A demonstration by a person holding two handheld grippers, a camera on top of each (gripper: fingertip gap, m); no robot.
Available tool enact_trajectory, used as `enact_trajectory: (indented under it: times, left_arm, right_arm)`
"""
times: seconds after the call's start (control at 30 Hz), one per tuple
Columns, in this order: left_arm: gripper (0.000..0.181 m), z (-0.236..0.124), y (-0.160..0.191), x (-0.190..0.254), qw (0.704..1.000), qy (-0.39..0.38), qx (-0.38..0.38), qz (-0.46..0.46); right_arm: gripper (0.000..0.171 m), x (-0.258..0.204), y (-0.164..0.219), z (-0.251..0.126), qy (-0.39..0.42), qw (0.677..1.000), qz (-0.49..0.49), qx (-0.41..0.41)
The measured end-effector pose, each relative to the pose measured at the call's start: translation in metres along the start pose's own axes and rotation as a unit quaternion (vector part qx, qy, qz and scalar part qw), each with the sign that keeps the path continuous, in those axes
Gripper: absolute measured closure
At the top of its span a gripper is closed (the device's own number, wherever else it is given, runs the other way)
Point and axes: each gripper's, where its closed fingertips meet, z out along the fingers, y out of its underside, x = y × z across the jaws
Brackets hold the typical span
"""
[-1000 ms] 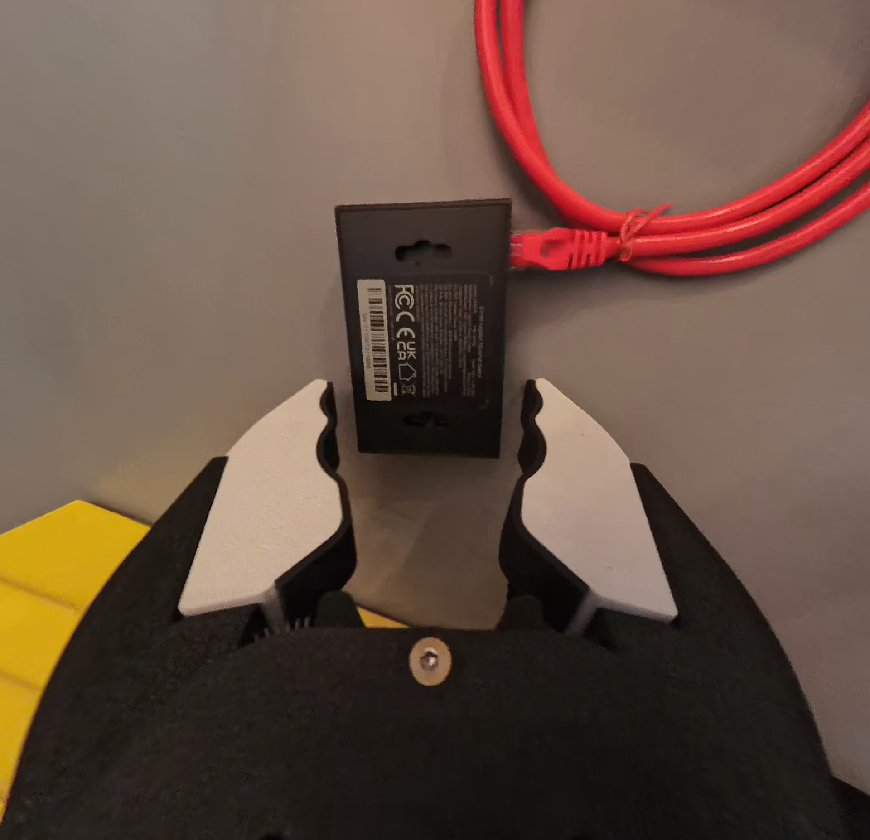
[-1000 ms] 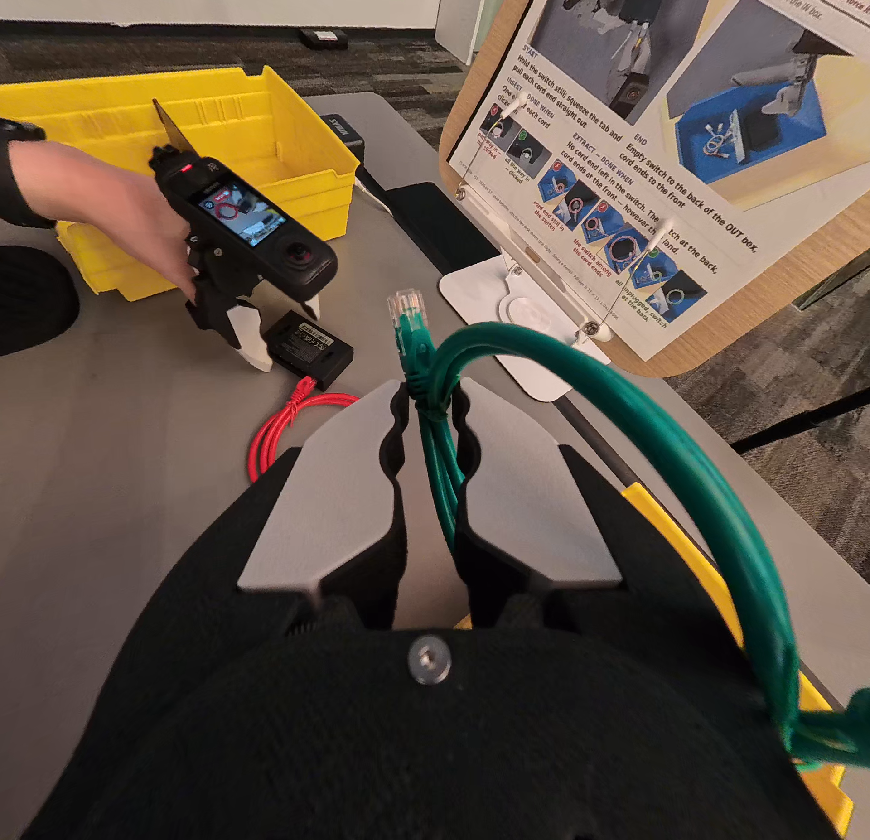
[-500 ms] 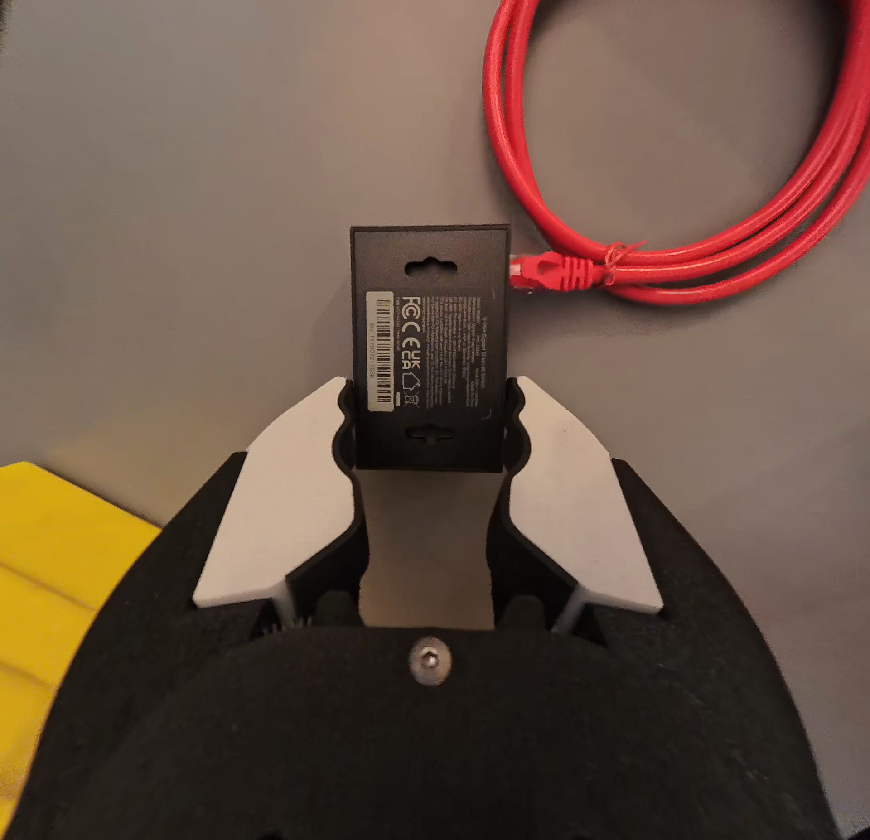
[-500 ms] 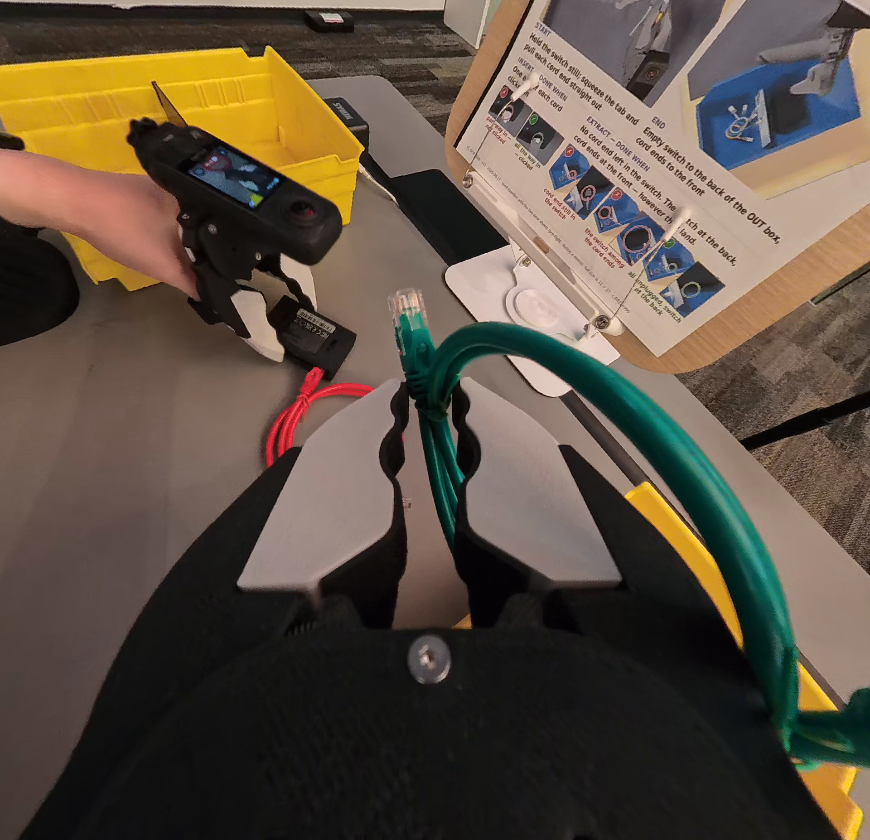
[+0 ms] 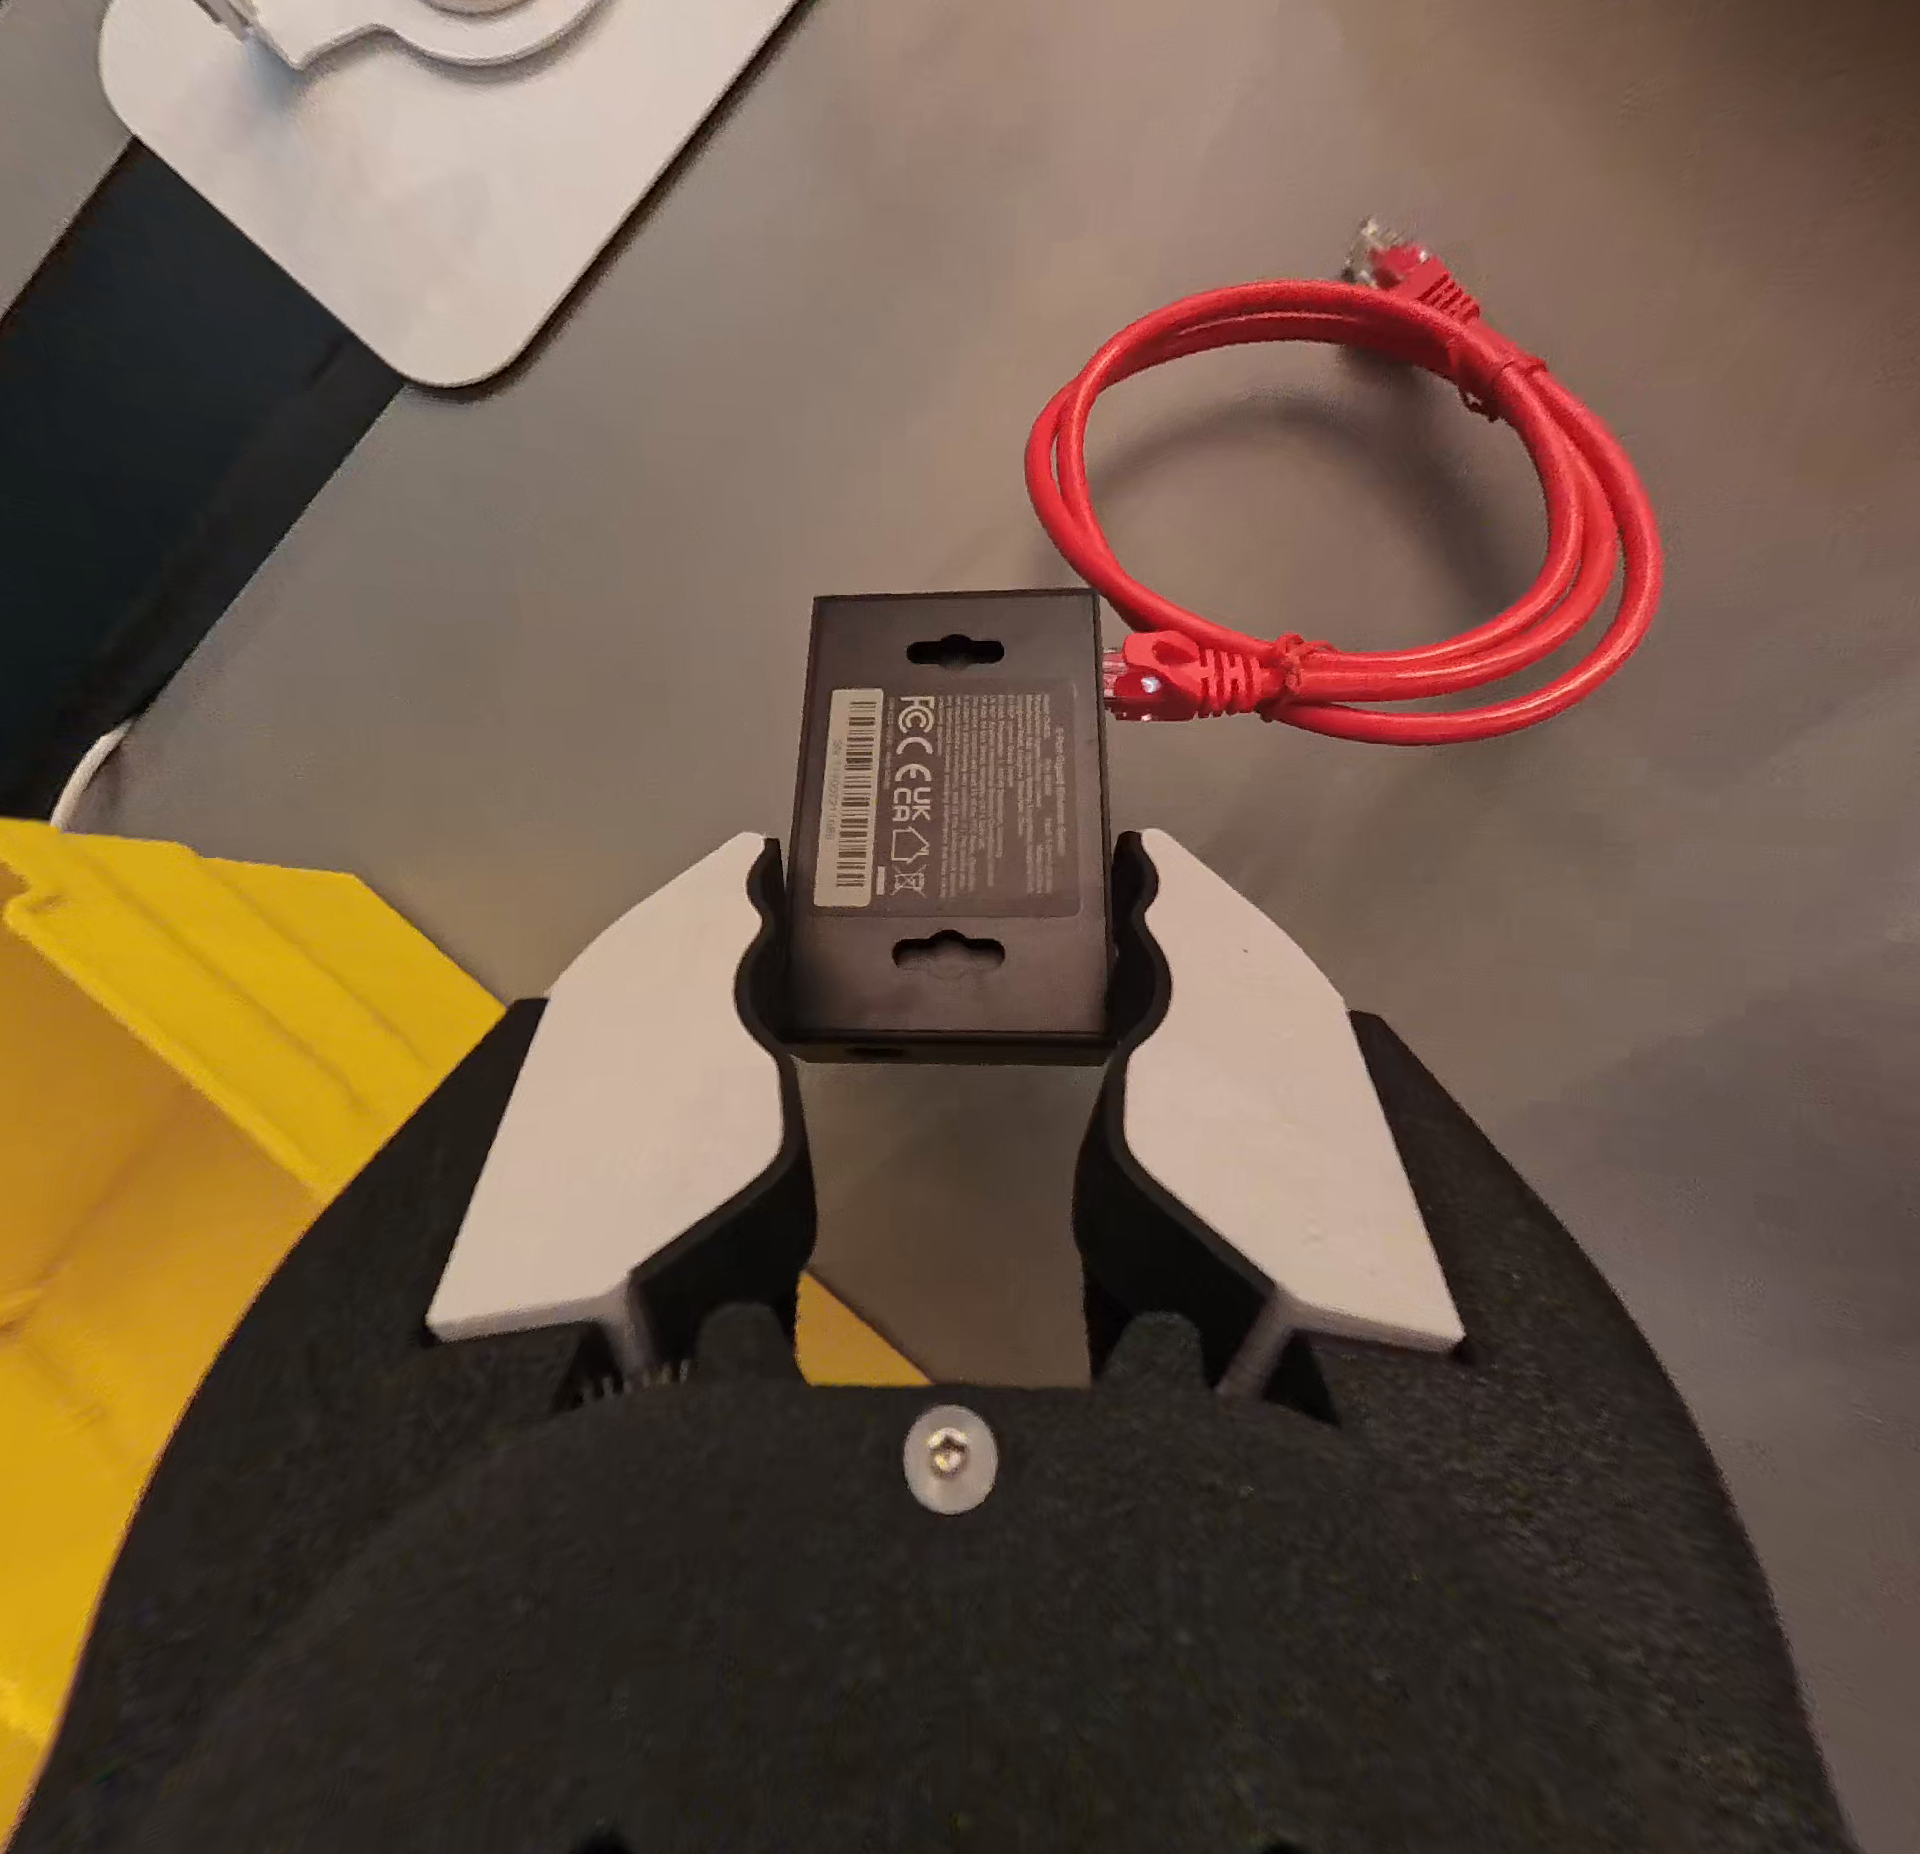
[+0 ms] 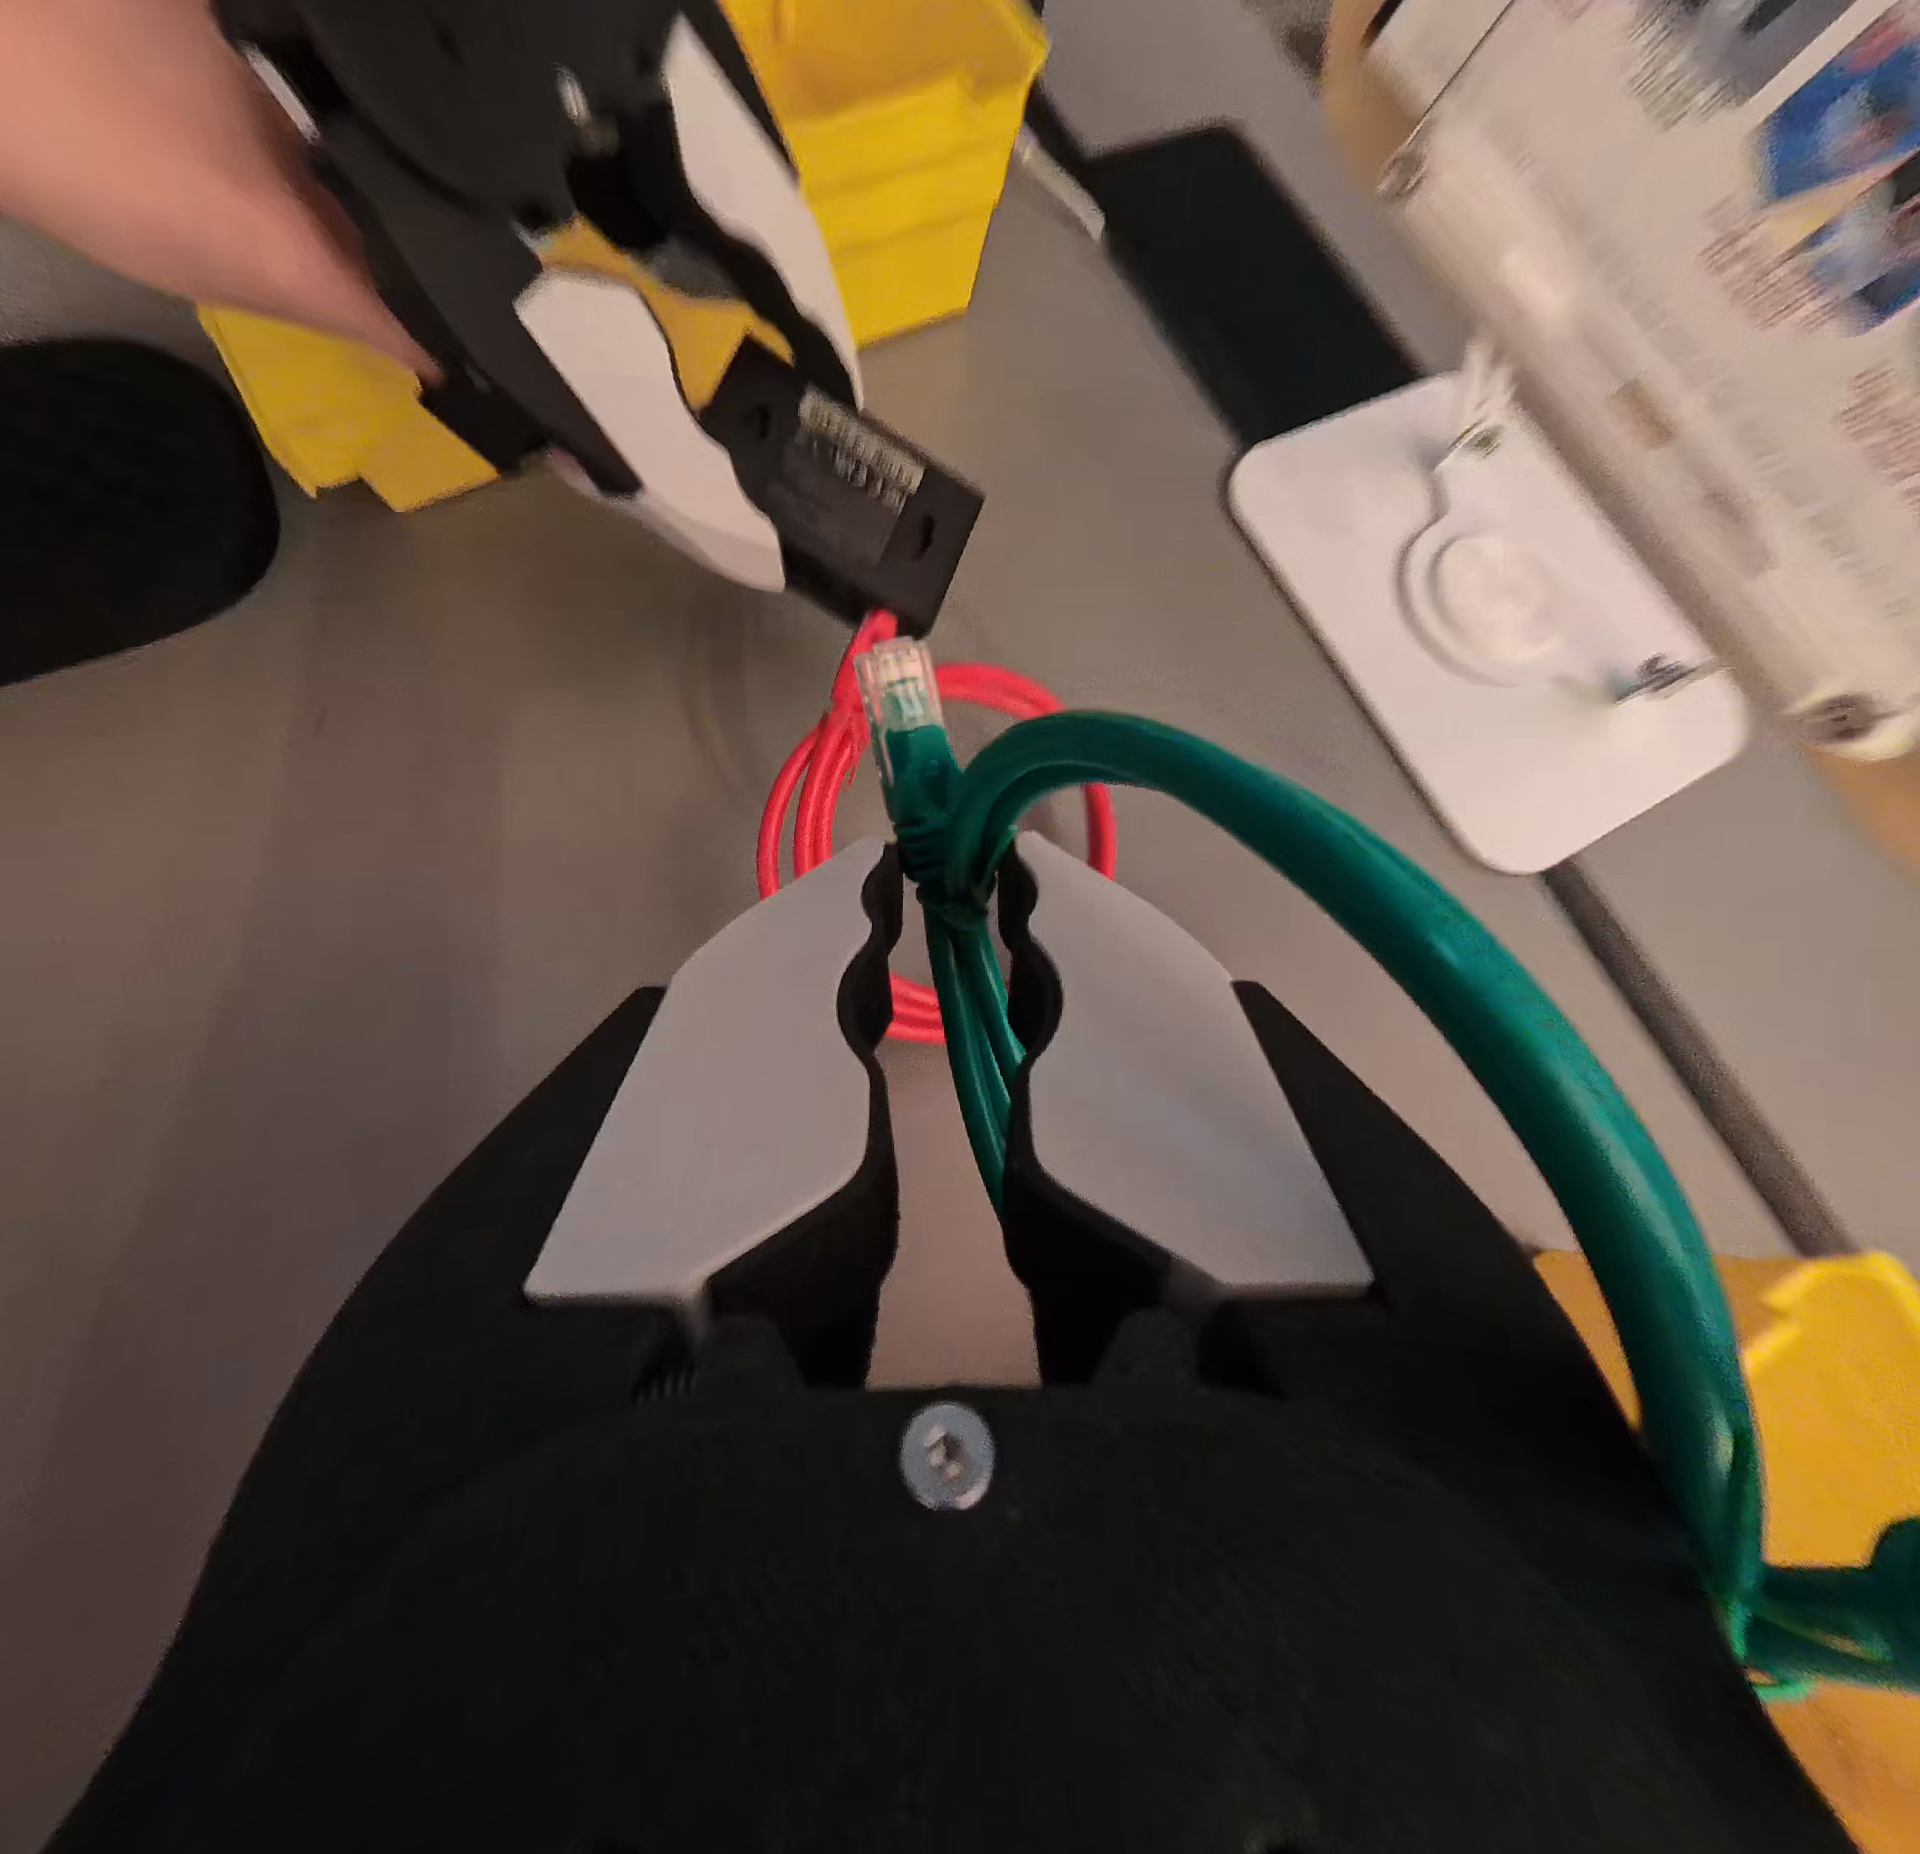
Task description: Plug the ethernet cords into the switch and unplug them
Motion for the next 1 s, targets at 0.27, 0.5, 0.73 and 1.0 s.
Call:
enact_trajectory:
  times: [0.27,0.5,0.73,1.0]
  left_arm:
    - [0.121,0.003,0.013,-0.012,0.999,-0.024,-0.033,-0.004]
    - [0.121,0.003,0.015,-0.026,0.999,-0.031,-0.035,-0.014]
    - [0.121,-0.001,0.017,-0.028,0.999,-0.041,-0.034,-0.004]
    - [0.121,0.001,0.016,-0.015,0.999,-0.033,-0.040,-0.011]
  right_arm:
    - [0.153,-0.106,0.085,0.056,-0.294,0.930,-0.137,-0.172]
    - [0.151,-0.126,0.121,0.073,-0.349,0.895,-0.124,-0.250]
    - [0.146,-0.121,0.099,0.047,-0.382,0.898,-0.093,-0.198]
    - [0.145,-0.057,0.001,0.082,-0.167,0.984,0.035,0.045]
